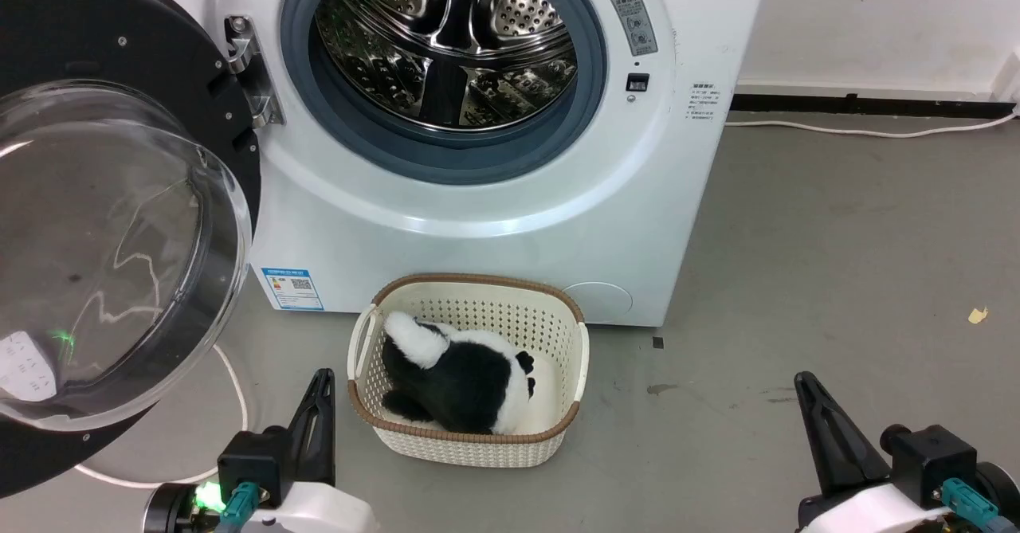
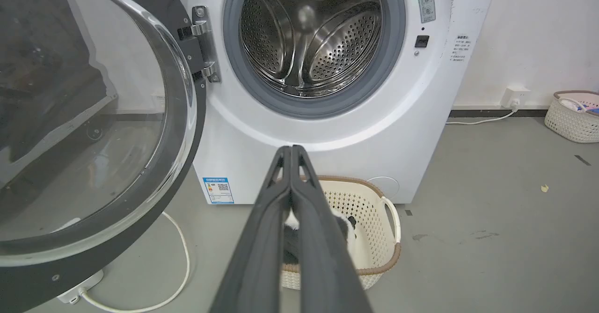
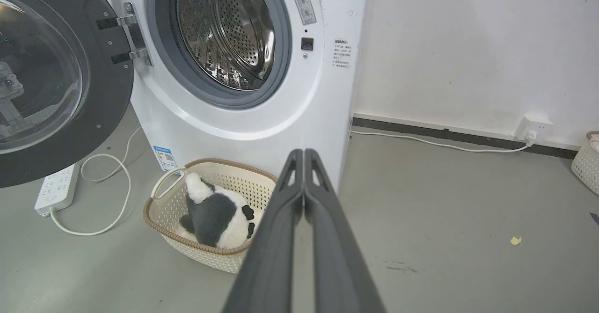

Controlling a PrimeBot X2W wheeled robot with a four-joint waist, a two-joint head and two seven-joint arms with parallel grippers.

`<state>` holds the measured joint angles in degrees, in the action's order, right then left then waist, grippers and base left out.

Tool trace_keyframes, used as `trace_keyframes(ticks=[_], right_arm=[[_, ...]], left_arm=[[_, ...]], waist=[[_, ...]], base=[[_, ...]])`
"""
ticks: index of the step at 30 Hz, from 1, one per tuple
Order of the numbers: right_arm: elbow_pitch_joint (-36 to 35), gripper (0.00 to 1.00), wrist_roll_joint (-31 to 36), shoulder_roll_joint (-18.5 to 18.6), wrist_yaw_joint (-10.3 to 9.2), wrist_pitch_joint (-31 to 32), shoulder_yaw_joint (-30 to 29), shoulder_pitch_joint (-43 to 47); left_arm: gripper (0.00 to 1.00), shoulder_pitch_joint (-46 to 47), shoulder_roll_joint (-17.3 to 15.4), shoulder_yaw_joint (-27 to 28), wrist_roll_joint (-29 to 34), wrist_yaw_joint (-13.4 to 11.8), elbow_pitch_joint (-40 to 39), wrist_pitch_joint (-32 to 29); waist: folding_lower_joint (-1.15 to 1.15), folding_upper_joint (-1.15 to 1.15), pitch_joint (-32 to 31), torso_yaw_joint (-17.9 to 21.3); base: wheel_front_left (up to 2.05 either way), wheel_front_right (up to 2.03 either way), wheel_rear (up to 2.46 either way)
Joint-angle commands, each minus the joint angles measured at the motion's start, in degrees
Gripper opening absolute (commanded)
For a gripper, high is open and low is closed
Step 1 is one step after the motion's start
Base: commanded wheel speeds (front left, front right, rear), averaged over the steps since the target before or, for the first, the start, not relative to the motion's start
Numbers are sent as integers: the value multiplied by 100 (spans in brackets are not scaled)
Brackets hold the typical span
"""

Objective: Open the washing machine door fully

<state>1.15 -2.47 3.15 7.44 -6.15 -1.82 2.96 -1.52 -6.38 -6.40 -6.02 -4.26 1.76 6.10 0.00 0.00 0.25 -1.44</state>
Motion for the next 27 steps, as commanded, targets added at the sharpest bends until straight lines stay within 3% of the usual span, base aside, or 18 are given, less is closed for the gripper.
trace_keyframes(ticks=[1, 27], right_arm=[[-40, 0, 60, -16, 3, 33, 13, -72], [-81, 0, 163, -22, 4, 355, 106, -196]], left_arm=[[0, 67, 20, 56, 66, 60, -34, -39], [0, 114, 203, 380, 363, 263, -113, -355]], waist=[[0, 0, -1, 6], [0, 0, -14, 82]], base=[[0, 0, 0], [0, 0, 0]])
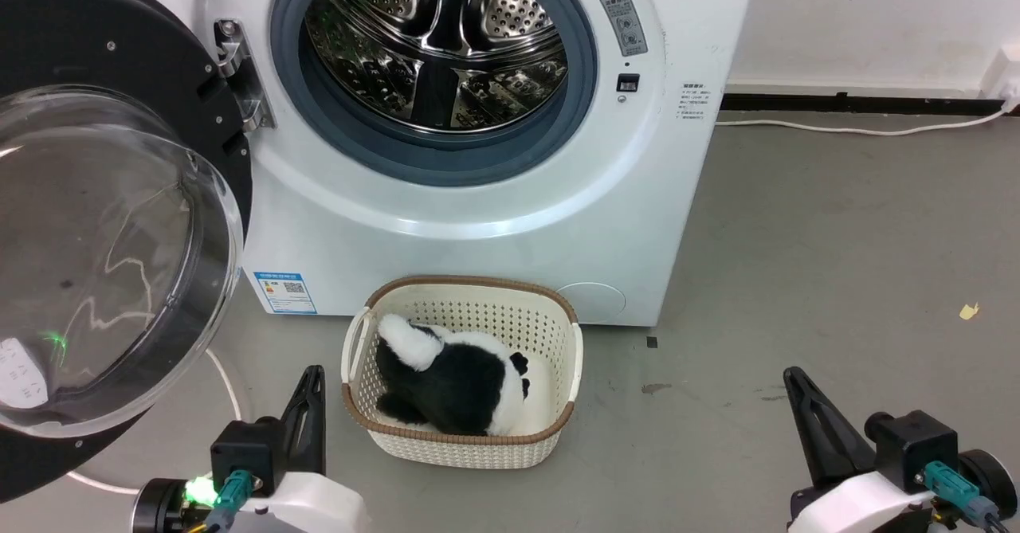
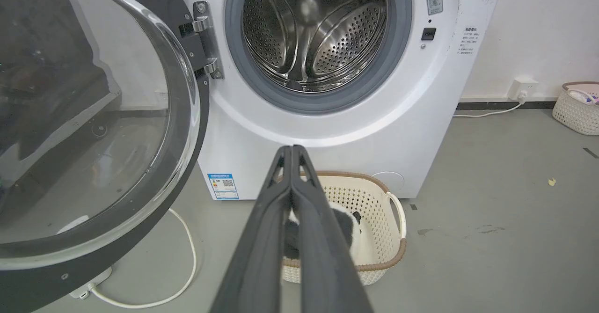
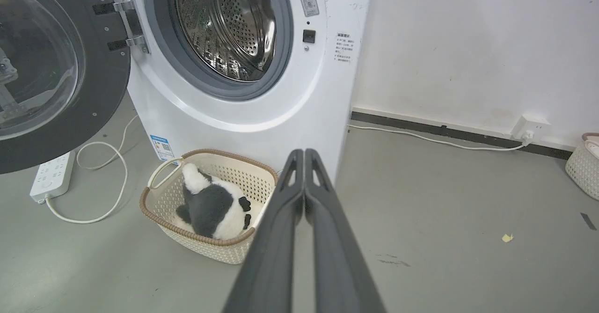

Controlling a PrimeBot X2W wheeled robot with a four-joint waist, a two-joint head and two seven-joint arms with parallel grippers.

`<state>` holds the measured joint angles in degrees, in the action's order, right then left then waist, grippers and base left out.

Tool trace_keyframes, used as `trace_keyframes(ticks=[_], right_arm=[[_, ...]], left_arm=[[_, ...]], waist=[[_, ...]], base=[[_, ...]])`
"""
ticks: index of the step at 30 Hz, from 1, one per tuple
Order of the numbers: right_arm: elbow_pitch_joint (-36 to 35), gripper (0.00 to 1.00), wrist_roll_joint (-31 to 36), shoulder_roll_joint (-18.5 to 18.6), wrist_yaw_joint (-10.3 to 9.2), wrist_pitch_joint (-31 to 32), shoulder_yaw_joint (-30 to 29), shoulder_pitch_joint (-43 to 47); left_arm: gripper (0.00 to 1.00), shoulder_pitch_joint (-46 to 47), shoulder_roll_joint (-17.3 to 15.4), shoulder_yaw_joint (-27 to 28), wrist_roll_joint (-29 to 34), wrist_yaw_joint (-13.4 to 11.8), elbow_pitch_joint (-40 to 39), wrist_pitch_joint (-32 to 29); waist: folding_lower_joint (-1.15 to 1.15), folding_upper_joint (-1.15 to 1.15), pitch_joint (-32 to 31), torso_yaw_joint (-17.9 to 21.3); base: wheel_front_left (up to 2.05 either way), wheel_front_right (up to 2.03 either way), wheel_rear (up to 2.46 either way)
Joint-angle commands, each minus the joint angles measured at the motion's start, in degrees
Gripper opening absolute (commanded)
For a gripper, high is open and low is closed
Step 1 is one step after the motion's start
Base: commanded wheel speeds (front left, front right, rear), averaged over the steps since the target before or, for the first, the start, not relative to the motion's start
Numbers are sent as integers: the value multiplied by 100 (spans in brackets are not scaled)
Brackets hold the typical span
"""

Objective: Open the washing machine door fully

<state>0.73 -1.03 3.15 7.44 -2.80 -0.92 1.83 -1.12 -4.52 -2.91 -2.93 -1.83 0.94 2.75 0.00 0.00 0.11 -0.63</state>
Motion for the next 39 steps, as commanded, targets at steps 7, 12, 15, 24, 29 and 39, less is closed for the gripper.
trace_keyframes(ticks=[7, 12, 15, 24, 29, 39], right_arm=[[-50, 0, 45, -24, 4, 101, 40, -114], [-59, 0, 68, -25, 4, 170, 60, -140], [-63, 0, 79, -26, 4, 205, 70, -154], [-73, 0, 103, -27, 5, 280, 92, -183], [-73, 0, 103, -27, 5, 280, 92, -183], [-73, 0, 103, -27, 5, 280, 92, -183]], left_arm=[[0, 86, 63, 111, 128, 71, -50, -100], [0, 96, 102, 181, 192, 114, -67, -168], [0, 101, 122, 215, 224, 136, -76, -202], [0, 112, 164, 291, 293, 183, -94, -275], [0, 112, 164, 291, 293, 183, -94, -275], [0, 112, 164, 291, 293, 183, -94, -275]], waist=[[0, 0, -4, 21], [0, 0, -6, 37], [0, 0, -8, 45], [0, 0, -11, 63], [0, 0, -11, 63], [0, 0, -11, 63]], base=[[0, 0, 0], [0, 0, 0], [0, 0, 0], [0, 0, 0], [0, 0, 0], [0, 0, 0]])
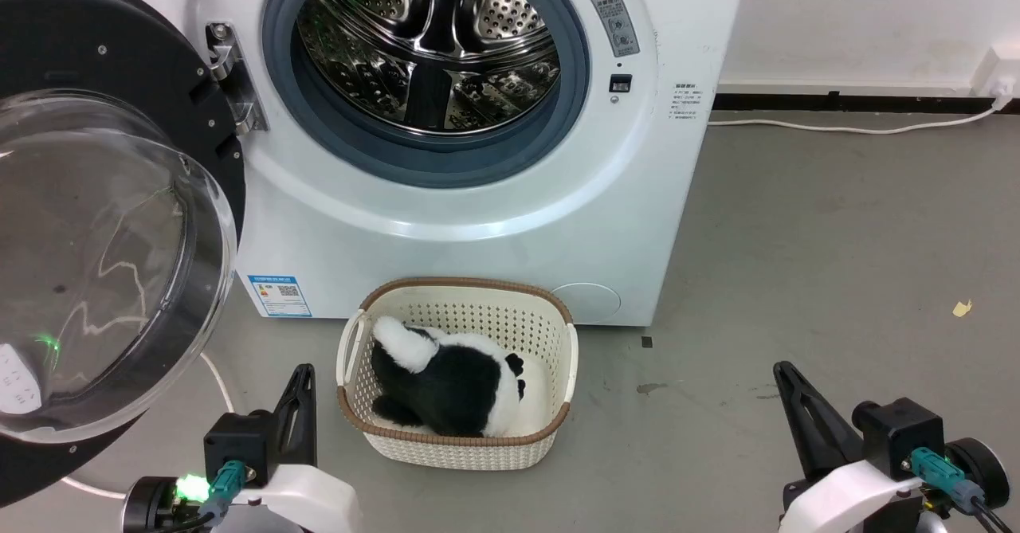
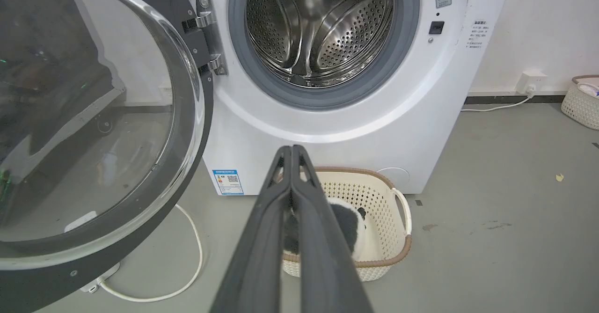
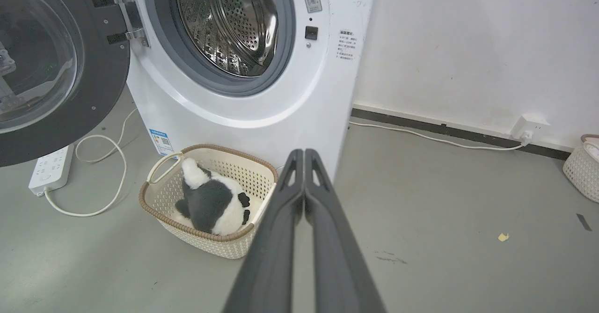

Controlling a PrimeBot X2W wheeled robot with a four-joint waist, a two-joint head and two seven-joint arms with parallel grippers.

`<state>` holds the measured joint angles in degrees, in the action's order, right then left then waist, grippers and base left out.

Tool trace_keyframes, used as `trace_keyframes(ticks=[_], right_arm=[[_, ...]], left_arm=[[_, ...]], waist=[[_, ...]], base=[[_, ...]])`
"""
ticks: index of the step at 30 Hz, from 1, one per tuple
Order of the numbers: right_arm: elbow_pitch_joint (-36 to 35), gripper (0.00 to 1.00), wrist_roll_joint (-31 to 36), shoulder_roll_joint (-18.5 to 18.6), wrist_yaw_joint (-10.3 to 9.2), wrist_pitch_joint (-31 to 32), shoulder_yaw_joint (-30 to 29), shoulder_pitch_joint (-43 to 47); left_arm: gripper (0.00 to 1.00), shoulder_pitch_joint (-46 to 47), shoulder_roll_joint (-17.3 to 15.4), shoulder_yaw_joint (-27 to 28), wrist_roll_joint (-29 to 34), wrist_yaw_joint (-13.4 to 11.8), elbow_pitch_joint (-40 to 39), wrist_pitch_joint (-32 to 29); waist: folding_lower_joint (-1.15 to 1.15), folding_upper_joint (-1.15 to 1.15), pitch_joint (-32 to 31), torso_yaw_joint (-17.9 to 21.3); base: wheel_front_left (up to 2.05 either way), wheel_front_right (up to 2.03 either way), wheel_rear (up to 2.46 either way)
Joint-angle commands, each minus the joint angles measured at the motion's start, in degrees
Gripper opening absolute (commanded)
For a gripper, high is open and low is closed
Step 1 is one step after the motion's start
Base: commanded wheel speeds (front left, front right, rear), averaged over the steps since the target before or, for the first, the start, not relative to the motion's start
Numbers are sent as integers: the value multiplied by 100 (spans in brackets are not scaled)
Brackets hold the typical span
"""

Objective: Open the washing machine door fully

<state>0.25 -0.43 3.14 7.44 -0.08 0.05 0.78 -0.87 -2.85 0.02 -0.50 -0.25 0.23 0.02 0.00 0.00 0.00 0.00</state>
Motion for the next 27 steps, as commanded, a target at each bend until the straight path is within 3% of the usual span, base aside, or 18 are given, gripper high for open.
trace_keyframes(ticks=[1, 27], right_arm=[[-25, 0, 43, -26, 5, 8, -5, -78], [-25, 0, 43, -26, 5, 8, -5, -78]], left_arm=[[0, 87, -3, -2, 50, 25, -23, -2], [0, 87, -3, -2, 50, 25, -23, -2]], waist=[[0, 0, 0, 0], [0, 0, 0, 0]], base=[[0, 0, 0], [0, 0, 0]])
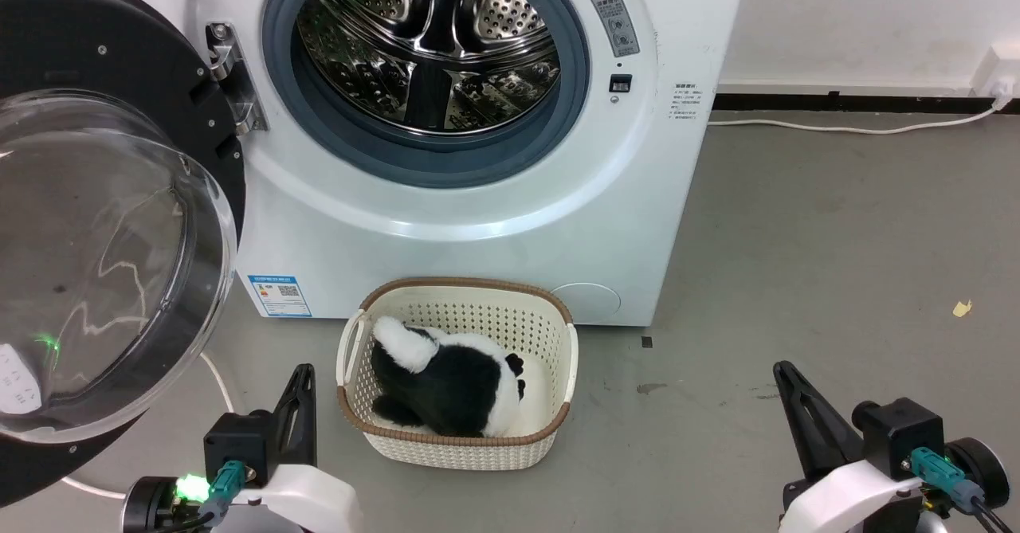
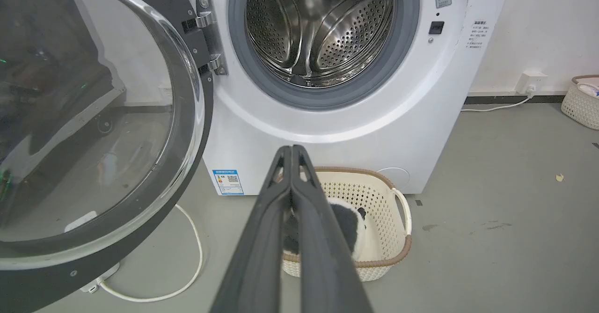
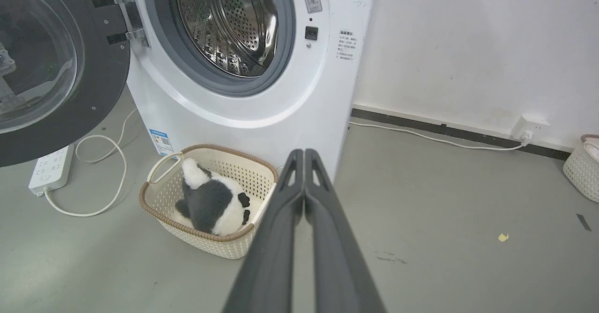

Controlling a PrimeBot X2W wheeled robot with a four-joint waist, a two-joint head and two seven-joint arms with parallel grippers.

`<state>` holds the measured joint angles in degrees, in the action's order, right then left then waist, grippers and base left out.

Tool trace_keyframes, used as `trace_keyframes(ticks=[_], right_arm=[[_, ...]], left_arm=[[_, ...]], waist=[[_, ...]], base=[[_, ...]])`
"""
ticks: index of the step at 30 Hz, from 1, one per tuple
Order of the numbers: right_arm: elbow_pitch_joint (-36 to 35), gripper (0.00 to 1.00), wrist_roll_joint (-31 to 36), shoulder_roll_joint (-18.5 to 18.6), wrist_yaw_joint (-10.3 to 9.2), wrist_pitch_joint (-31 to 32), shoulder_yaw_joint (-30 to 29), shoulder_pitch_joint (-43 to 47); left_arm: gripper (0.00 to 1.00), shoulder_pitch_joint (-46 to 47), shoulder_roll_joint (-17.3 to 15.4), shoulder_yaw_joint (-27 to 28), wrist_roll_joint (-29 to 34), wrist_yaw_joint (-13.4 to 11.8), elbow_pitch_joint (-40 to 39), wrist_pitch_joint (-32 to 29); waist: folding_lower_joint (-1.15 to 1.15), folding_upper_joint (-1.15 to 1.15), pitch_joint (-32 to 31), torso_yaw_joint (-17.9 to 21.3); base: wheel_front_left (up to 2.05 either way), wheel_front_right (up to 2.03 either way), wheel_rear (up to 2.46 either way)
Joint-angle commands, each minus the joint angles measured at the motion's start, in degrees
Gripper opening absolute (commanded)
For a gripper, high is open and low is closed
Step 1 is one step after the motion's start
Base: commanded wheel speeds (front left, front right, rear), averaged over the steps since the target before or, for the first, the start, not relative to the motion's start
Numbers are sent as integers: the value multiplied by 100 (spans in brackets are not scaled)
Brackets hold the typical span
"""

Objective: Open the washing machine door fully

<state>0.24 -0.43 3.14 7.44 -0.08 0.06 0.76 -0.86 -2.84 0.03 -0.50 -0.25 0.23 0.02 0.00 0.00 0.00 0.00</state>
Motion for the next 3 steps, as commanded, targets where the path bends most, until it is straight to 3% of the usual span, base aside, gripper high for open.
trace_keyframes(ticks=[1, 3], right_arm=[[-24, 0, 43, -26, 5, 8, -6, -76], [-24, 0, 43, -26, 5, 8, -6, -76]], left_arm=[[0, 86, -4, -3, 50, 25, -23, -2], [0, 86, -4, -3, 50, 25, -23, -2]], waist=[[0, 0, 0, 0], [0, 0, 0, 0]], base=[[0, 0, 0], [0, 0, 0]])
